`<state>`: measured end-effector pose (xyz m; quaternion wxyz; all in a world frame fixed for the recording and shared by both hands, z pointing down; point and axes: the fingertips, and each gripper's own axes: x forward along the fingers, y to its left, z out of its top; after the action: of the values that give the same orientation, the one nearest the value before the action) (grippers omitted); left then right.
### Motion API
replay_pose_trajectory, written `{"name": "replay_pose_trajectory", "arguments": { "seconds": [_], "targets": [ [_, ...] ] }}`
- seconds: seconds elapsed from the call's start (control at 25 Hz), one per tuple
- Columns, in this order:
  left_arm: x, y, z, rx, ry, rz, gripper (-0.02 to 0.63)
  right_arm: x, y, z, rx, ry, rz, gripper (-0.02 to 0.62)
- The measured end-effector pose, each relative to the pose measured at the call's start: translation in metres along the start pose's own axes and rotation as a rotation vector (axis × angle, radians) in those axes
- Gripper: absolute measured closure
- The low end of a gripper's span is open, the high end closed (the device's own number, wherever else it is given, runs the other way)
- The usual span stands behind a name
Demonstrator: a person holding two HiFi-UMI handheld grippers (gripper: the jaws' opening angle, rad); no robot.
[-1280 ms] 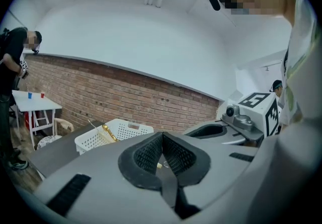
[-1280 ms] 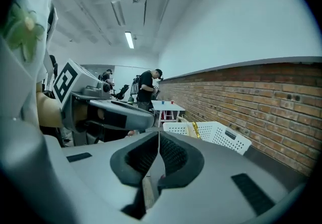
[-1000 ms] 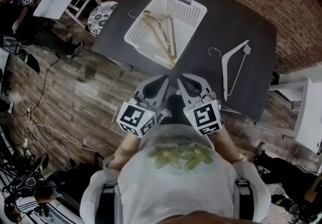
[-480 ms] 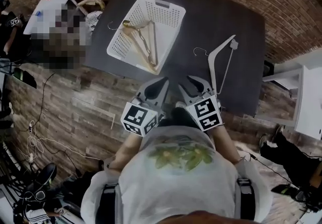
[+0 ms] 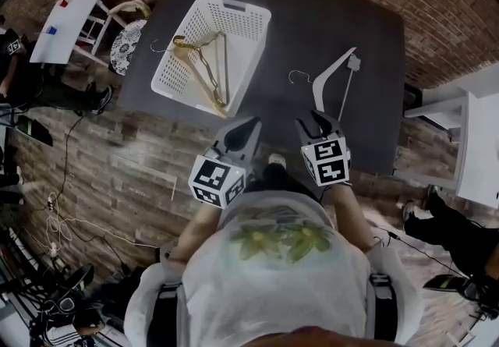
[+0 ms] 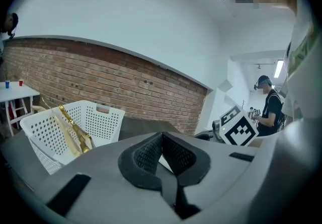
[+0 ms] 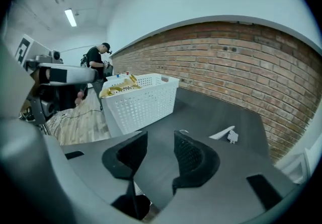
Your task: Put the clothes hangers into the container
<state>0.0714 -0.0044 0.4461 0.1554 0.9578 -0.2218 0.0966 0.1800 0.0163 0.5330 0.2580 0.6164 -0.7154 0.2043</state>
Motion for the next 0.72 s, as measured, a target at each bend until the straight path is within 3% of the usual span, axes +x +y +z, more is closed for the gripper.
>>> {"name": "replay_pose_trajectory", "arguments": {
  "seconds": [0.72],
  "targets": [
    [0.041,-0.009,0.005,0.003,0.037,-0.032,0.577,0.057,-0.071,-0.086,0.174,0.186,-0.073,0.439]
  ]
}}
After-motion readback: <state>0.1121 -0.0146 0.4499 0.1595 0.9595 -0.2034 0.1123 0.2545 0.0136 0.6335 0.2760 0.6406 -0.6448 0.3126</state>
